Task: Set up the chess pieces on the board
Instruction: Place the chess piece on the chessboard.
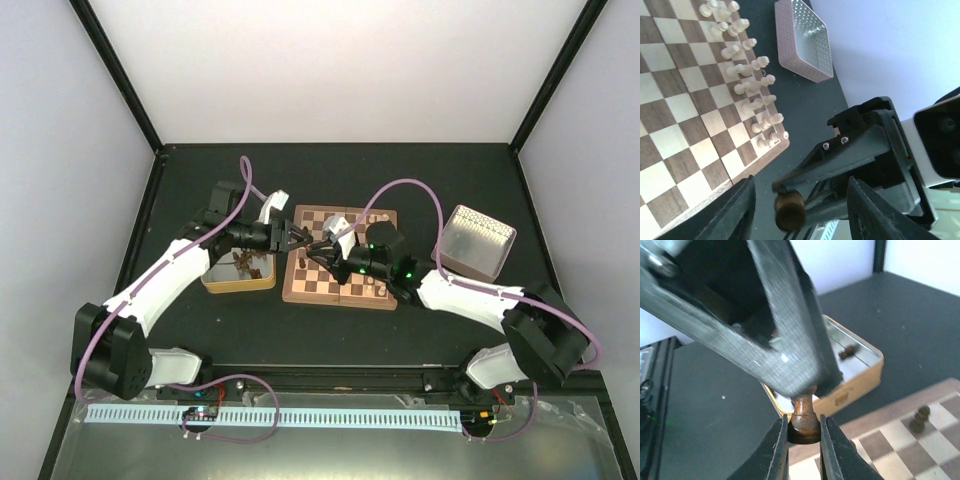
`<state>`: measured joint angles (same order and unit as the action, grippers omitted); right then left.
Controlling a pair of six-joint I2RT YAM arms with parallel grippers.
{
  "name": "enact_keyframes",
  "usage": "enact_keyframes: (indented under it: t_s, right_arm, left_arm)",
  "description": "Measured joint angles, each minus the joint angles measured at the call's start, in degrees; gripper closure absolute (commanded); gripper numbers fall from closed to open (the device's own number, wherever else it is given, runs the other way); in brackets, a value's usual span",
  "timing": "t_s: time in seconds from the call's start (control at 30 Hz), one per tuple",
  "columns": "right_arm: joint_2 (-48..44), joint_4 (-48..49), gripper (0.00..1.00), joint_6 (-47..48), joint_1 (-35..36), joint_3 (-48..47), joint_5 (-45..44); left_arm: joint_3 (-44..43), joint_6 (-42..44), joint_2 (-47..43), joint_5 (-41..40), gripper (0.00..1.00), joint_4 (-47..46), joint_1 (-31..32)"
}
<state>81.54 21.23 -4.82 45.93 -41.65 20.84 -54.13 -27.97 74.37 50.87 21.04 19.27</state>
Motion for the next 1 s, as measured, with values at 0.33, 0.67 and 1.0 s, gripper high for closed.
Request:
enact_keyframes:
  t_s: [0.33,0.67,1.0]
  right_arm:
    - [-1.2,3.2,0.89,1.3,0.0,0.0,5.0]
    - [-1.5,2.3,0.38,-4.3,-0.9,0.1,1.9]
    - [-11.0,-6.6,0.37,-17.9,-3.9,3.6,-15.8]
  left_arm:
    - [0.4,-0.4,0.0,5.0,0.98,0.0,0.0]
    - [0.7,-0.6,-1.0,0.6,0.99,0.1,0.2]
    - [-10.0,2.3,8.1,-30.4,0.98,1.4,4.5]
